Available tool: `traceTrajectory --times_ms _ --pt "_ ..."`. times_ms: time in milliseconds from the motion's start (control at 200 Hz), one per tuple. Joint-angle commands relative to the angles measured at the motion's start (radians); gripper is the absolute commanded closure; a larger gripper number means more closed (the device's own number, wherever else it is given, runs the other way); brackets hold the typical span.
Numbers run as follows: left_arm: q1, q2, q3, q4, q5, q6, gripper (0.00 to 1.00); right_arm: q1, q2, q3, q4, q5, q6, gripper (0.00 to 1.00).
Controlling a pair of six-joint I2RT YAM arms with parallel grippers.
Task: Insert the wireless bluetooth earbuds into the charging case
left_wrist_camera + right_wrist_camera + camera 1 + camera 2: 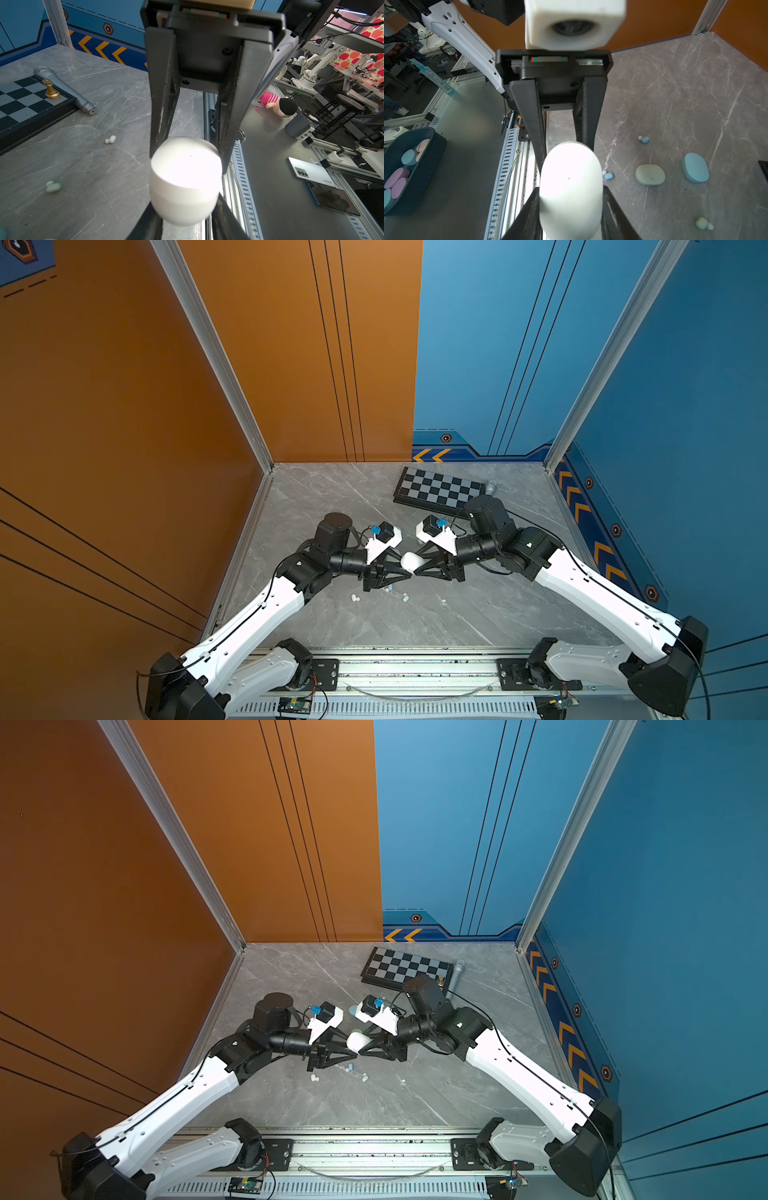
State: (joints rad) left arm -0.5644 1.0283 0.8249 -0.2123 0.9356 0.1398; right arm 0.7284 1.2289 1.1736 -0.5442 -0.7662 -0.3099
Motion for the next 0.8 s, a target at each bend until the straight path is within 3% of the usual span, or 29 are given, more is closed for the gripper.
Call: traceTrajectory --times_ms 0,140,490,796 --pt "-0.021 0.004 0.046 0.001 0.039 0.014 0.62 0.006 0.001 0.001 -0.023 0.011 -0.012 0.87" --pt "-0.024 0.004 0.056 0.001 0.051 0.008 0.54 0.006 -0.004 -0.01 -0.028 0.016 -0.023 0.87" --pt "-0.024 0.008 0.071 0.0 0.081 0.004 0.55 0.002 -0.013 -0.012 -0.053 0.014 -0.05 0.87" --pt "-0.023 0.01 0.076 -0.03 0.088 0.021 0.43 -0.003 -0.021 -0.011 -0.055 0.015 -0.05 0.87"
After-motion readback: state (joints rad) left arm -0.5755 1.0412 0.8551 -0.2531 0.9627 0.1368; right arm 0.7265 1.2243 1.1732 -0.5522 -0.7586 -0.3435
